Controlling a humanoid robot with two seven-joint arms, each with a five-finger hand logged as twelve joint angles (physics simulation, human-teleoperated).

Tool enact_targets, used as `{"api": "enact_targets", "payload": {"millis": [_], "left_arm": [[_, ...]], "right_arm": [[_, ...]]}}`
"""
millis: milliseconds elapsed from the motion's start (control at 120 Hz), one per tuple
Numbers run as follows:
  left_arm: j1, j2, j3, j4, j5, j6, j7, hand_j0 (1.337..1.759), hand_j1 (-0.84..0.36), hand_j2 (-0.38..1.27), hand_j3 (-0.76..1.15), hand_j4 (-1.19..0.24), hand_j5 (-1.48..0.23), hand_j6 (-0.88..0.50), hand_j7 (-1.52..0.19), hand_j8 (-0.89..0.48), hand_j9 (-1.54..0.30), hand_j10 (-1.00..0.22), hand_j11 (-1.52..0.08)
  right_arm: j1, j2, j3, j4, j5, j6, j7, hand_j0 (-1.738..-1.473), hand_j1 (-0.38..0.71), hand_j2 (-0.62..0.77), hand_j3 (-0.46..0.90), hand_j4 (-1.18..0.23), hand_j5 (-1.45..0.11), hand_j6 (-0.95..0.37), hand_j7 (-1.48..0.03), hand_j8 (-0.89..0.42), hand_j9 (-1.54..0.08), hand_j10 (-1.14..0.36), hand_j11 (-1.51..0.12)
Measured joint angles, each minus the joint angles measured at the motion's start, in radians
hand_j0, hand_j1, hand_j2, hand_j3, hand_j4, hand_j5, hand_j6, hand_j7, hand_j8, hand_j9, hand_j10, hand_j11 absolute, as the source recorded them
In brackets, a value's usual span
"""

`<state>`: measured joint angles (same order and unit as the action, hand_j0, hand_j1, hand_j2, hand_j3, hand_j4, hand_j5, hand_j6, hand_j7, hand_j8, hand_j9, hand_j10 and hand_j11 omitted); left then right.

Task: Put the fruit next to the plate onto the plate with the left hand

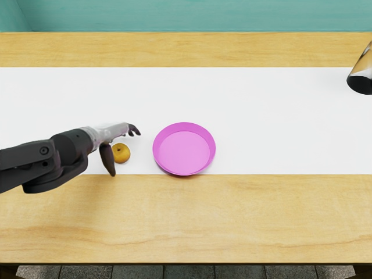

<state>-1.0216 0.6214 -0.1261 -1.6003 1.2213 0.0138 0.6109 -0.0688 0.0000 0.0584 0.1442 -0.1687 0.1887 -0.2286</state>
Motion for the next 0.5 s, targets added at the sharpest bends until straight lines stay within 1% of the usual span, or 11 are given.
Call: {"api": "enact_targets", "payload": {"millis": [217,358,500], "left_arm": [[0.012,0.002,0.003,-0.003,0.007,0.042,0.000,1.658,0.01,0.06,0.00,-0.29,-0.37,-0.29,-0.37,-0.29,-0.37,-0.29,-0.37],[0.012,0.001,0.003,-0.006,0.017,0.084,0.000,1.658,-0.01,0.06,0.00,-0.30,-0.39,-0.30,-0.39,-0.30,-0.39,-0.30,-0.39],[0.029,0.002,0.011,-0.011,0.034,0.120,0.000,1.658,-0.02,0.06,0.00,-0.31,-0.40,-0.31,-0.40,-0.31,-0.40,-0.31,-0.40]], "right_arm": [[-0.002,0.000,0.000,0.000,0.000,0.000,0.000,-1.658,-0.35,0.00,0.00,0.00,0.00,0.00,0.00,0.00,0.00,0.00,0.00],[-0.003,0.000,0.000,0.000,0.000,0.000,0.000,-1.658,-0.35,0.00,0.00,0.00,0.00,0.00,0.00,0.00,0.00,0.00,0.00],[-0.003,0.000,0.000,0.000,0.000,0.000,0.000,-1.658,-0.35,0.00,0.00,0.00,0.00,0.00,0.00,0.00,0.00,0.00,0.00]]}}
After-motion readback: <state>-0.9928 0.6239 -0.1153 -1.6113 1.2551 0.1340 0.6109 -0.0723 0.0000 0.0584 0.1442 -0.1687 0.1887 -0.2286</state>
